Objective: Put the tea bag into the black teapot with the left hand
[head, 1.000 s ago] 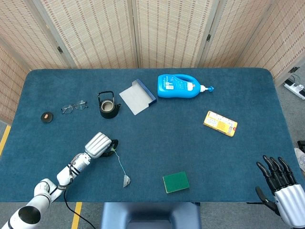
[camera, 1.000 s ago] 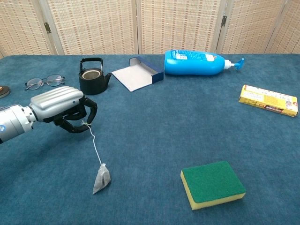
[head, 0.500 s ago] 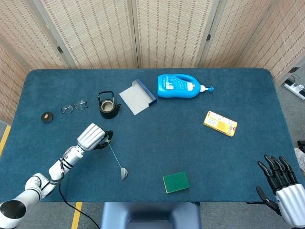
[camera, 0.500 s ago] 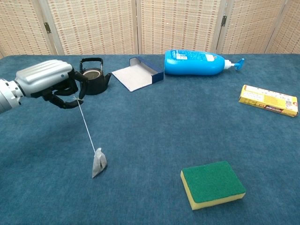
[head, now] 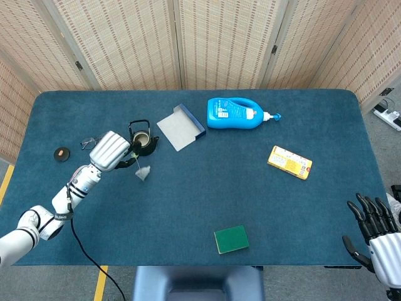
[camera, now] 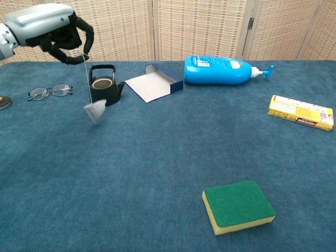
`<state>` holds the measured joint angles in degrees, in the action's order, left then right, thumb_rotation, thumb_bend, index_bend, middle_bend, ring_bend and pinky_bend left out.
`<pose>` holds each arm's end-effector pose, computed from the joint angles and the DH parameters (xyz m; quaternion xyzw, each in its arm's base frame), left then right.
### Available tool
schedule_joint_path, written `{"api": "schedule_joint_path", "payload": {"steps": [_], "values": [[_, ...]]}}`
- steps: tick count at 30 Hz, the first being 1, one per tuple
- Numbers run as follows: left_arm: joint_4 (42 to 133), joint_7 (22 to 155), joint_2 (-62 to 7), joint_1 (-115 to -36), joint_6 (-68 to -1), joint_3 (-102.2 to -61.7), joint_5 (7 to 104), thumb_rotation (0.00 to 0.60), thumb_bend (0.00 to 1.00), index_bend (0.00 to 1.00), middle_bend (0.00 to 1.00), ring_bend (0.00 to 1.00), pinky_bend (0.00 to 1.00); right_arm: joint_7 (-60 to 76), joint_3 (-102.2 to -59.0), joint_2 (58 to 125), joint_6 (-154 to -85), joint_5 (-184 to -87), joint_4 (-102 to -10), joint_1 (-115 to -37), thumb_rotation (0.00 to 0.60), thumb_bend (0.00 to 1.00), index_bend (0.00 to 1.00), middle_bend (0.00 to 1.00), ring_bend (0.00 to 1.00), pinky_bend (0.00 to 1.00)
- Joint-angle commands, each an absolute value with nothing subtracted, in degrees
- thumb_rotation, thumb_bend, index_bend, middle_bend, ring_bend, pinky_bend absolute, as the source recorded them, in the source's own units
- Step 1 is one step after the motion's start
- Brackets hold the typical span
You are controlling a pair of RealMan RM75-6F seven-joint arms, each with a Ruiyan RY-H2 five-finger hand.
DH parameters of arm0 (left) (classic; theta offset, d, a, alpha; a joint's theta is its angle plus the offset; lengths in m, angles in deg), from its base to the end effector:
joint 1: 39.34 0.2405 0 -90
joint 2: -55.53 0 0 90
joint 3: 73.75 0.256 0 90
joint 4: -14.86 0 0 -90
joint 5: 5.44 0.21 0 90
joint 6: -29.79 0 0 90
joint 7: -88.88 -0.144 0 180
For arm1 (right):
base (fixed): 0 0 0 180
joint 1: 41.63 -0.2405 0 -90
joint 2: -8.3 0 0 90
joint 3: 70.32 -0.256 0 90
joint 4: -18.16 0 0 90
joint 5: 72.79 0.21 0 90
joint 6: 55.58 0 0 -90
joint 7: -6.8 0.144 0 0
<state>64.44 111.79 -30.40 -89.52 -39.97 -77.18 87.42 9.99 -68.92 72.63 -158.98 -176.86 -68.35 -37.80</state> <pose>-0.1639 0.4258 0.0770 -0.7574 -0.1947 -0.4941 0.3798 -0.2966 -0.1119 0.1776 0.6166 -0.2943 0.4669 0.5614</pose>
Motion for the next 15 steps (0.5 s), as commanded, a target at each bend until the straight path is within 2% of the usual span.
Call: {"api": "schedule_joint_path", "payload": {"steps": [1, 9, 15], "values": [[64.0, 112.4, -30.0, -91.3, -38.1, -78.4, 86.7, 0.600, 0.45, 0.64, 1.00, 1.00, 1.00, 10.6, -69.5, 72.3, -157.7, -175.5, -69.0, -38.4, 0.600, 0.40, 0.00, 0.00, 0.00, 0.00], [60.0, 115.4, -30.9, -95.9, -33.5, -79.9, 86.4, 0.600, 0.45, 0.64, 1.00, 1.00, 1.00, 12.9, -71.0, 71.2, -155.0, -171.3, -69.9, -39.4, 0.600, 0.40, 0.00, 0.00, 0.00, 0.00], [52.9, 120.5, -33.1, -99.2, -29.9, -79.7, 86.5, 0.600, 0.45, 0.64, 1.00, 1.00, 1.00, 14.1, -72.4, 70.7, -153.8, -168.2, -70.4, -39.8, 0.600, 0.40, 0.00, 0.00, 0.00, 0.00]]}}
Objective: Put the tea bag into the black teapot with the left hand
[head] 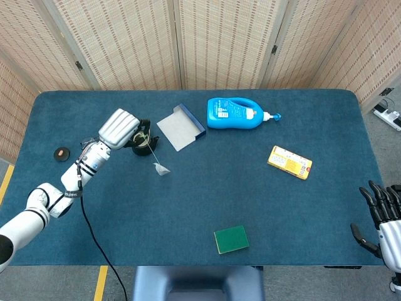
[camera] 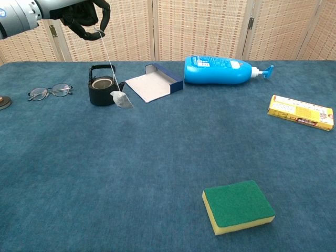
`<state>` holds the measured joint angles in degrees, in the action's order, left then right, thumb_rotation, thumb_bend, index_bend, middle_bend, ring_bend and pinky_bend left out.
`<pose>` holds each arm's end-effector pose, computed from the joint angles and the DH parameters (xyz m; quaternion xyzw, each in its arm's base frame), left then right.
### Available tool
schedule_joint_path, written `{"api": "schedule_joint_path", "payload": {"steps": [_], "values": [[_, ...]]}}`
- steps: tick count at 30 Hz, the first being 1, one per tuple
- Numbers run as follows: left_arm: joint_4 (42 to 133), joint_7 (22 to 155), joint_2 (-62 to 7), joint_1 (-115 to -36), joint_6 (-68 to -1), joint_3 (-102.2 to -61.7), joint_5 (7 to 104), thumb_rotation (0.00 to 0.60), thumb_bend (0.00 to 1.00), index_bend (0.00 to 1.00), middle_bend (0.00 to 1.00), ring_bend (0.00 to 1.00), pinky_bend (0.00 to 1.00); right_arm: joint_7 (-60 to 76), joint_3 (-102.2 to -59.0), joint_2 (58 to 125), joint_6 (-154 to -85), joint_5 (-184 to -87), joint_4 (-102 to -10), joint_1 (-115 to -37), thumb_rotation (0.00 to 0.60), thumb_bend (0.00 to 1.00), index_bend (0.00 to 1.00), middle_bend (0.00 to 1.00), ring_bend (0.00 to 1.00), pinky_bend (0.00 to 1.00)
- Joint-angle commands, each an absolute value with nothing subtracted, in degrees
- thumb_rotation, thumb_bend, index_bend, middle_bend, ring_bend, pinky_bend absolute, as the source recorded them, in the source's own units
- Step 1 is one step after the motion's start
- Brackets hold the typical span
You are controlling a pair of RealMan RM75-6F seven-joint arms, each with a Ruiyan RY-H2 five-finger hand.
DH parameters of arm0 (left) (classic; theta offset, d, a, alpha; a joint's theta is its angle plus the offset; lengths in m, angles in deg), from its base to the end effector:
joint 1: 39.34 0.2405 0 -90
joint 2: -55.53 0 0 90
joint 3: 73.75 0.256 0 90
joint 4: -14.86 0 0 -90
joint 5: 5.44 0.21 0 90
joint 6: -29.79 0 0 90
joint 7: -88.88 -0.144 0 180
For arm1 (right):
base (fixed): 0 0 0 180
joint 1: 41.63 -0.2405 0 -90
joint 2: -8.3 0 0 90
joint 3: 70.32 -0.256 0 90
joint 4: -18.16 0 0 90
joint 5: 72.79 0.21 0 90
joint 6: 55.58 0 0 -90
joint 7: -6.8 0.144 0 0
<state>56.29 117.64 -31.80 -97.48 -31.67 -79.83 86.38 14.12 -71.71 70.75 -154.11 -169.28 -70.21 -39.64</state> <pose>-0.1244 0.4760 0.0892 -0.7586 -0.1938 -0.4860 0.3883 -0.3082 -0.1354 0.1894 0.5835 -0.3339 0.4584 0.5813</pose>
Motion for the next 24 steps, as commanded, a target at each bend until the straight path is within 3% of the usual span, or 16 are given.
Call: {"api": "schedule_joint_path", "payload": {"steps": [1, 24], "values": [[51.7, 121.3, -33.4, -99.6, -29.6, -79.6, 86.6, 0.600, 0.45, 0.64, 1.00, 1.00, 1.00, 13.7, -72.9, 70.9, -153.9, -167.6, -70.4, -39.8, 0.600, 0.40, 0.00, 0.00, 0.00, 0.00], [27.5, 141.1, -41.8, -103.8, -21.2, -73.8, 88.4, 0.600, 0.45, 0.64, 1.00, 1.00, 1.00, 14.4, -76.6, 70.3, -145.6, -158.9, -71.6, -43.4, 0.600, 0.40, 0.00, 0.00, 0.00, 0.00]]}}
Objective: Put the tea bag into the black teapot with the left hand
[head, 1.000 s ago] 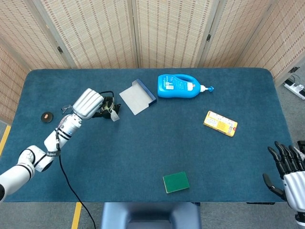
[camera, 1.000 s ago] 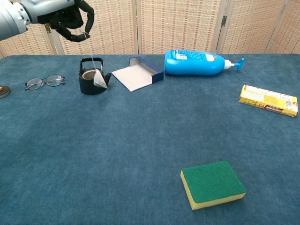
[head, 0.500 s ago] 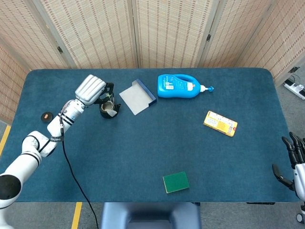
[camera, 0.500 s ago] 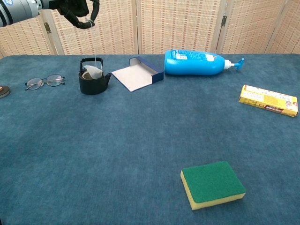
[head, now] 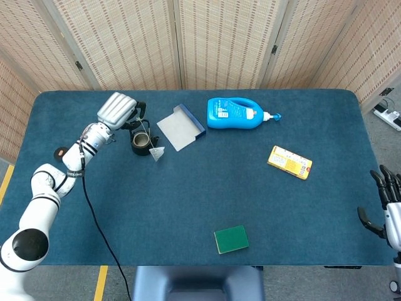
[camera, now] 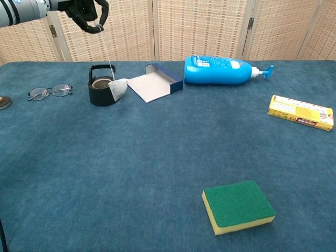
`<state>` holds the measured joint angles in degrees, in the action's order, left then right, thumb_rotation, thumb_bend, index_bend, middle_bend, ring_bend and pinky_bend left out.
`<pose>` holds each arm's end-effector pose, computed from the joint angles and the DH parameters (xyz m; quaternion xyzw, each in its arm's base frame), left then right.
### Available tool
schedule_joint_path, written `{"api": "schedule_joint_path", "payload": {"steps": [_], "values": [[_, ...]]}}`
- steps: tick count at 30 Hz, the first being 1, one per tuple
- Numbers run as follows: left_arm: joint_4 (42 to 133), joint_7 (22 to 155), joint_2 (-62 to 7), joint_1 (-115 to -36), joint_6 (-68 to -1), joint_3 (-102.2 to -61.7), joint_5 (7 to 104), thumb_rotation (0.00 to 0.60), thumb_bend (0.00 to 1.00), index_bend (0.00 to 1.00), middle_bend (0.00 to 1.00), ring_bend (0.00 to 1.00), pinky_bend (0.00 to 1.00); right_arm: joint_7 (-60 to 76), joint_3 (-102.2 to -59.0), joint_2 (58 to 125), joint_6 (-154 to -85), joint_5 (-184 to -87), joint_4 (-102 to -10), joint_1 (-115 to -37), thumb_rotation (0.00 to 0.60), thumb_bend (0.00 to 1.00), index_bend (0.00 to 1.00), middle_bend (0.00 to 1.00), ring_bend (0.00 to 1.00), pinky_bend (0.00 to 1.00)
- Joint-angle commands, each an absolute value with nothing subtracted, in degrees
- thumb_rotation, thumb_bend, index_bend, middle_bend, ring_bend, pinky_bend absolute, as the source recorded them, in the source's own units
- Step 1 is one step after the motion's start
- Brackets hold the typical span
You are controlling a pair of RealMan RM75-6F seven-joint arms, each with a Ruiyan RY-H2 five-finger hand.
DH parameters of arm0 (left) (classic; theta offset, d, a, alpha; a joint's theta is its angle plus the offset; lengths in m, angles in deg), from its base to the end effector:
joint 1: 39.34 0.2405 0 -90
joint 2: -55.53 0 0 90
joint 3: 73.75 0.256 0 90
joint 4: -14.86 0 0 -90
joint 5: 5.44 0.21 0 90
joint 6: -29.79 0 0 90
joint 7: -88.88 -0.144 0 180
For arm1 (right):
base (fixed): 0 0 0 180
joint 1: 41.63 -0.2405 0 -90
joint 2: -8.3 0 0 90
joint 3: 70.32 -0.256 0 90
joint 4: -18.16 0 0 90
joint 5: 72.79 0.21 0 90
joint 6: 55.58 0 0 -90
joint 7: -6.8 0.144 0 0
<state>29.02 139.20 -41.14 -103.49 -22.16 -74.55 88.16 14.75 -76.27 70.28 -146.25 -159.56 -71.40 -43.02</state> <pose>-0.1287 0.5278 0.0995 -0.7518 -0.2491 -0.4474 0.4155 -0.3208 -0.1724 0.1956 0.5474 -0.3690 0.4377 0.6105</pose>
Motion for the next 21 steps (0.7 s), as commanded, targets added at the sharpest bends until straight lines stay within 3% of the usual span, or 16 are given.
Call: {"api": "schedule_joint_path", "payload": {"steps": [1, 21], "values": [[27.1, 141.6, -41.9, -103.8, -21.2, -73.7, 88.3, 0.600, 0.45, 0.64, 1.00, 1.00, 1.00, 14.2, -76.7, 70.3, -145.3, -158.6, -71.6, -43.5, 0.600, 0.40, 0.00, 0.00, 0.00, 0.00], [23.2, 146.8, -41.1, -105.1, -18.3, -72.0, 87.6, 0.600, 0.45, 0.64, 1.00, 1.00, 1.00, 12.5, -78.7, 70.9, -139.5, -152.7, -72.1, -46.3, 0.600, 0.40, 0.00, 0.00, 0.00, 0.00]]}}
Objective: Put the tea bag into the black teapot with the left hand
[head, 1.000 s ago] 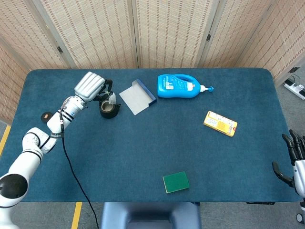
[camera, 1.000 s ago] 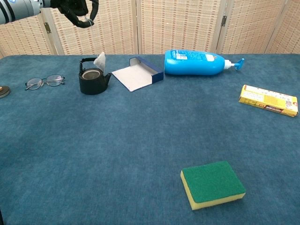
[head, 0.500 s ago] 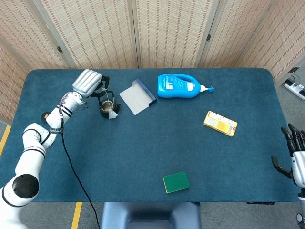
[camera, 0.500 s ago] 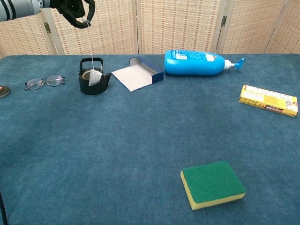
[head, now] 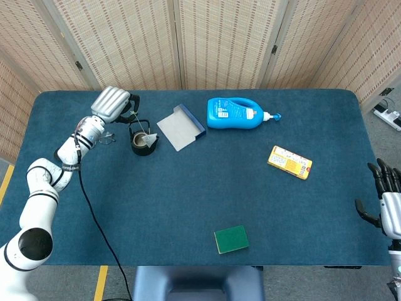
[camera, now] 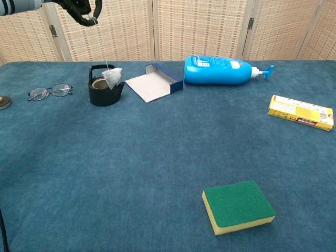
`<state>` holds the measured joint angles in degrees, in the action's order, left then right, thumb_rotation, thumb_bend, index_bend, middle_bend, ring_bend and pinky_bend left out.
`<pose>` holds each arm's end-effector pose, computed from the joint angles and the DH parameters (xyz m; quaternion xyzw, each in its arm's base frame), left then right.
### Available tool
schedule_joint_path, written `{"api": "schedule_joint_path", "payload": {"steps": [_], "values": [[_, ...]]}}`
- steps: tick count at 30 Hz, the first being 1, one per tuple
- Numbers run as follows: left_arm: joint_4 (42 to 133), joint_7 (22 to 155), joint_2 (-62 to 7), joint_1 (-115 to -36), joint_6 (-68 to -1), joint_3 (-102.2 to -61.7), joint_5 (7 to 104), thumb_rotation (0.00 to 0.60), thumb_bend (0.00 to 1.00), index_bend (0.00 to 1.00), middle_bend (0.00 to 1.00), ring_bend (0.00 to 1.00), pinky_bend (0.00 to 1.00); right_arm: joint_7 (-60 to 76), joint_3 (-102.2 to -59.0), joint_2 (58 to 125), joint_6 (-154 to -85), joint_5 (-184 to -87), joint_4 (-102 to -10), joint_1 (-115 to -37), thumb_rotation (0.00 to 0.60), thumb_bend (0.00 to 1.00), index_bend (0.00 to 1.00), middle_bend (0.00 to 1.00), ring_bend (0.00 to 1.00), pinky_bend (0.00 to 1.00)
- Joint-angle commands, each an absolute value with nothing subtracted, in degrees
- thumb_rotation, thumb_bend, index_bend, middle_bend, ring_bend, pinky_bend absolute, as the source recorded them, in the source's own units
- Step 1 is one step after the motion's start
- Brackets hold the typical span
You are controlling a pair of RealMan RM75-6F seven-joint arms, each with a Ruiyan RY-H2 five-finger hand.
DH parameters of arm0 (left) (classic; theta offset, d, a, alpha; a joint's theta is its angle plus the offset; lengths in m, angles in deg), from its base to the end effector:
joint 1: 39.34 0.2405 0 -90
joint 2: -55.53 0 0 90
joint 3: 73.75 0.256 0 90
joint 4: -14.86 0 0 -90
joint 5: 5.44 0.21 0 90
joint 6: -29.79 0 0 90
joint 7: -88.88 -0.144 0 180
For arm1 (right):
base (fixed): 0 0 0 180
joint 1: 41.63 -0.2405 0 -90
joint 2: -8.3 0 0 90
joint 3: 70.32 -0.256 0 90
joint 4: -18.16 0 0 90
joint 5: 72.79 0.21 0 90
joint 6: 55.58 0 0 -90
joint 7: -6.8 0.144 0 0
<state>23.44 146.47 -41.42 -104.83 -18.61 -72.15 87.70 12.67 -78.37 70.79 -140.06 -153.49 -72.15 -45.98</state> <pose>-0.1303 0.5414 0.1191 -0.7371 -0.2751 -0.4427 0.4303 -0.3258 -0.1967 0.1898 0.5362 -0.3963 0.4135 0.6200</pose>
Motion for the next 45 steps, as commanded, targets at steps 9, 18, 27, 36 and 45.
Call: {"api": "schedule_joint_path", "payload": {"steps": [9, 18, 27, 36, 45], "values": [[22.7, 147.4, -40.8, -104.1, -17.3, -70.9, 87.9, 0.600, 0.45, 0.64, 1.00, 1.00, 1.00, 11.9, -79.4, 71.2, -136.7, -150.5, -71.5, -47.6, 0.600, 0.40, 0.00, 0.00, 0.00, 0.00], [22.6, 149.1, -42.6, -102.9, -16.9, -70.0, 88.2, 0.600, 0.45, 0.64, 1.00, 1.00, 1.00, 10.9, -79.3, 71.5, -136.7, -150.3, -71.7, -47.8, 0.600, 0.40, 0.00, 0.00, 0.00, 0.00], [22.9, 151.4, -46.0, -101.7, -17.4, -68.0, 89.6, 0.600, 0.45, 0.64, 1.00, 1.00, 1.00, 11.4, -79.1, 71.4, -136.6, -150.6, -71.5, -47.8, 0.600, 0.40, 0.00, 0.00, 0.00, 0.00], [22.7, 151.0, -46.3, -101.1, -20.2, -67.5, 90.0, 0.600, 0.42, 0.30, 1.00, 1.00, 1.00, 11.9, -78.7, 71.1, -137.3, -151.6, -71.5, -47.5, 0.600, 0.40, 0.00, 0.00, 0.00, 0.00], [25.3, 149.4, -42.8, -98.8, -23.1, -67.6, 89.5, 0.600, 0.27, 0.00, 1.00, 1.00, 1.00, 12.1, -78.2, 71.1, -137.7, -152.8, -71.5, -47.5, 0.600, 0.40, 0.00, 0.00, 0.00, 0.00]]}}
